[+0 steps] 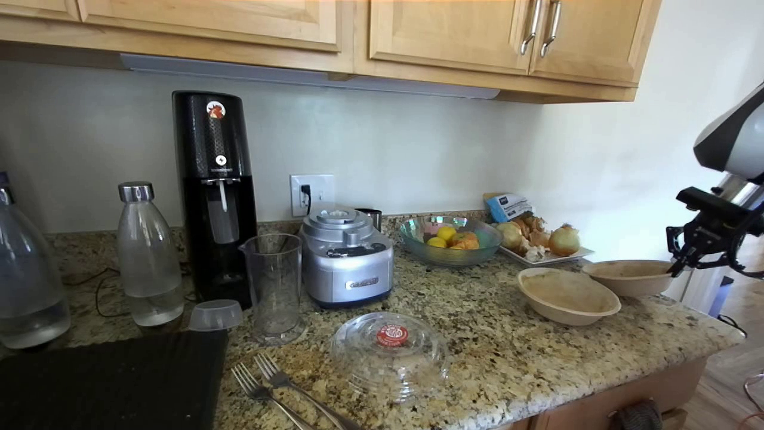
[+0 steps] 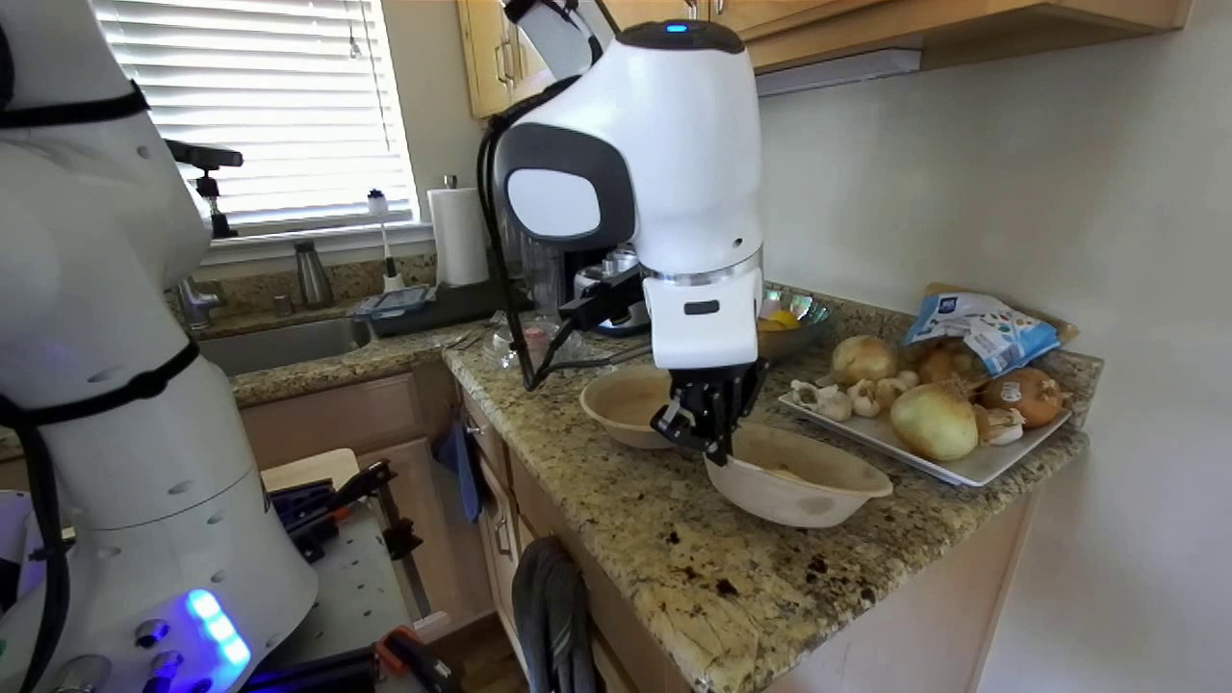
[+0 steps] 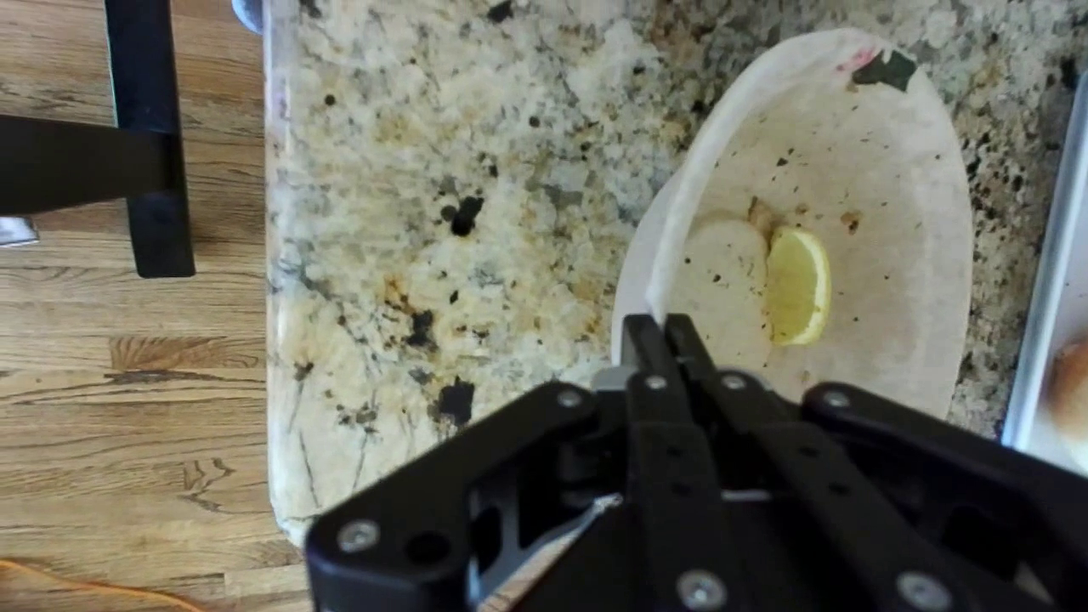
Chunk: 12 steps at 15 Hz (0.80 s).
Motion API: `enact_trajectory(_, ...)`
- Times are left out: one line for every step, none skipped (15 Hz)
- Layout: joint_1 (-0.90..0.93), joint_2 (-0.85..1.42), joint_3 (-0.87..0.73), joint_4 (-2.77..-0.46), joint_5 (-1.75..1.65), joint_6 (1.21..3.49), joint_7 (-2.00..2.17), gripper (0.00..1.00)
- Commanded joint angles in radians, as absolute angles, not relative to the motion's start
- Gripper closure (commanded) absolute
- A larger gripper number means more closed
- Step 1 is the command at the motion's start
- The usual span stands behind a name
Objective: Unstack the bowls
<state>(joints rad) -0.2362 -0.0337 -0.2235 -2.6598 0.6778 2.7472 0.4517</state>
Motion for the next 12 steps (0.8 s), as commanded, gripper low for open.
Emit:
enact_trajectory(-0.228, -0.034, -0.221, -2.667, 0.779, 2.728, 0.366, 0.98)
enact_trajectory(-0.229, -0.03, -0.218, -2.667, 0.796, 2.724, 0.348, 0.98)
enact_trajectory(-0.229, -0.023, -0.215, -2.666, 0.807, 2.717, 0.332, 0.98)
enact_trajectory(-0.229, -0.017, -0.212, -2.667, 0.812, 2.709, 0.32, 0.98)
enact_trajectory(-0.229, -0.013, -0.209, -2.668, 0.815, 2.696, 0.302, 0.99)
enact_trajectory(-0.229, -0.008, -0.206, -2.668, 0.815, 2.686, 0.289, 0.99)
enact_trajectory(-0.227, 0.003, -0.202, -2.667, 0.814, 2.683, 0.271, 0.99)
enact_trajectory(-0.228, 0.014, -0.199, -2.664, 0.809, 2.673, 0.259, 0.99)
enact_trajectory(-0.228, 0.027, -0.195, -2.658, 0.813, 2.674, 0.247, 0.99)
enact_trajectory(-0.229, 0.038, -0.191, -2.653, 0.817, 2.681, 0.237, 0.99)
enact_trajectory(-0.231, 0.046, -0.187, -2.649, 0.821, 2.681, 0.227, 0.99)
enact_trajectory(-0.231, 0.054, -0.184, -2.646, 0.825, 2.688, 0.214, 0.99)
